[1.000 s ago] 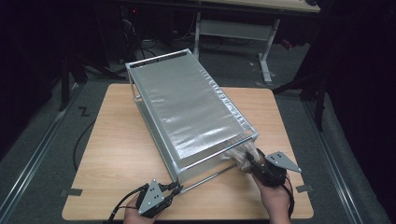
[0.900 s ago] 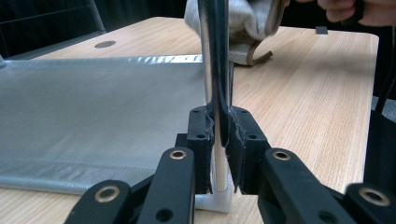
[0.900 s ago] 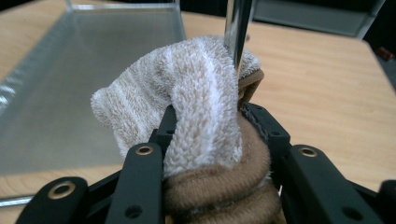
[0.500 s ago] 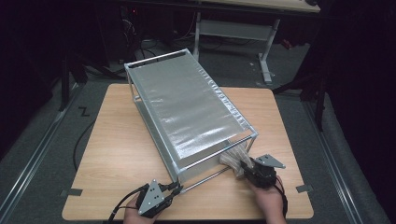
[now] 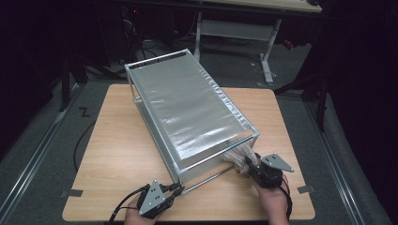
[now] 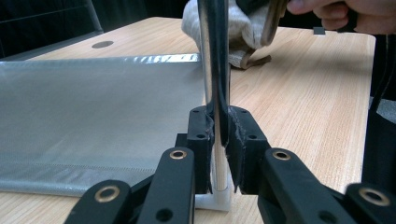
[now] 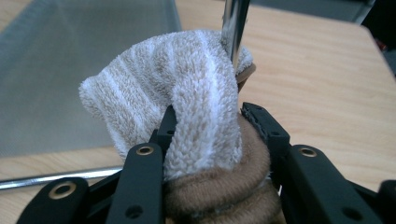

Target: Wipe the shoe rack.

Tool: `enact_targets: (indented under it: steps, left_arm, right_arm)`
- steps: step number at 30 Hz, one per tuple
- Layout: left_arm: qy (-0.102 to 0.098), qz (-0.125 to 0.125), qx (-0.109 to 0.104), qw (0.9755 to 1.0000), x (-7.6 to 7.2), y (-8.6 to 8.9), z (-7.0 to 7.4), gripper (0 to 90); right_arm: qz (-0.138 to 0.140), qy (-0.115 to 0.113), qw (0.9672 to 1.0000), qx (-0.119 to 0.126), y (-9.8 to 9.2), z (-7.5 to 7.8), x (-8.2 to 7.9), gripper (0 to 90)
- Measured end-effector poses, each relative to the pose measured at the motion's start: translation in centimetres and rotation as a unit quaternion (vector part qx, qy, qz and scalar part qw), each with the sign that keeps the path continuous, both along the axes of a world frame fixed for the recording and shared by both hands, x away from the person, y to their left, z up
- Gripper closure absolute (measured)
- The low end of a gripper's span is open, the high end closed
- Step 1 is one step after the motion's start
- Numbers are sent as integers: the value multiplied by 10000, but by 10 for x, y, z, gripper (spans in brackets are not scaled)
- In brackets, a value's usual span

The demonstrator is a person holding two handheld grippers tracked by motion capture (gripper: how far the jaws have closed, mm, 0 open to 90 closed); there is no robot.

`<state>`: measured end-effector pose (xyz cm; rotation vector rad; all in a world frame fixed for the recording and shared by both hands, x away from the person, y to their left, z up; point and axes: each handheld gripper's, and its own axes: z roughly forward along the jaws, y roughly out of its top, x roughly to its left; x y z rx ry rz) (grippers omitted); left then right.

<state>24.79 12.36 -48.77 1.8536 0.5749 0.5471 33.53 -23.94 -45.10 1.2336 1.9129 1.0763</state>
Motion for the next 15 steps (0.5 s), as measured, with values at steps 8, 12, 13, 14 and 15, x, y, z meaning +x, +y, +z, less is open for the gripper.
enact_targets:
  steps: [8, 12, 13, 14, 15]
  left_arm:
    - [-5, -10, 7, 10000, 0, 0, 0, 794]
    - [-6, -11, 7, 10000, 0, 0, 0, 794]
    - [-8, -11, 8, 10000, 0, 0, 0, 794]
    - [-7, -16, 7, 10000, 0, 0, 0, 794]
    - [-8, -16, 7, 10000, 0, 0, 0, 794]
  right_arm:
    - [-61, -482, 9987, 171, -3, 23, -9, 623]
    - [-114, -855, 9959, 278, -6, 40, -18, 623]
    - [-136, -912, 9953, 284, -6, 43, -19, 623]
    - [-142, -955, 9949, 293, -7, 45, -21, 623]
    - [-148, -968, 9948, 268, -7, 46, -21, 622]
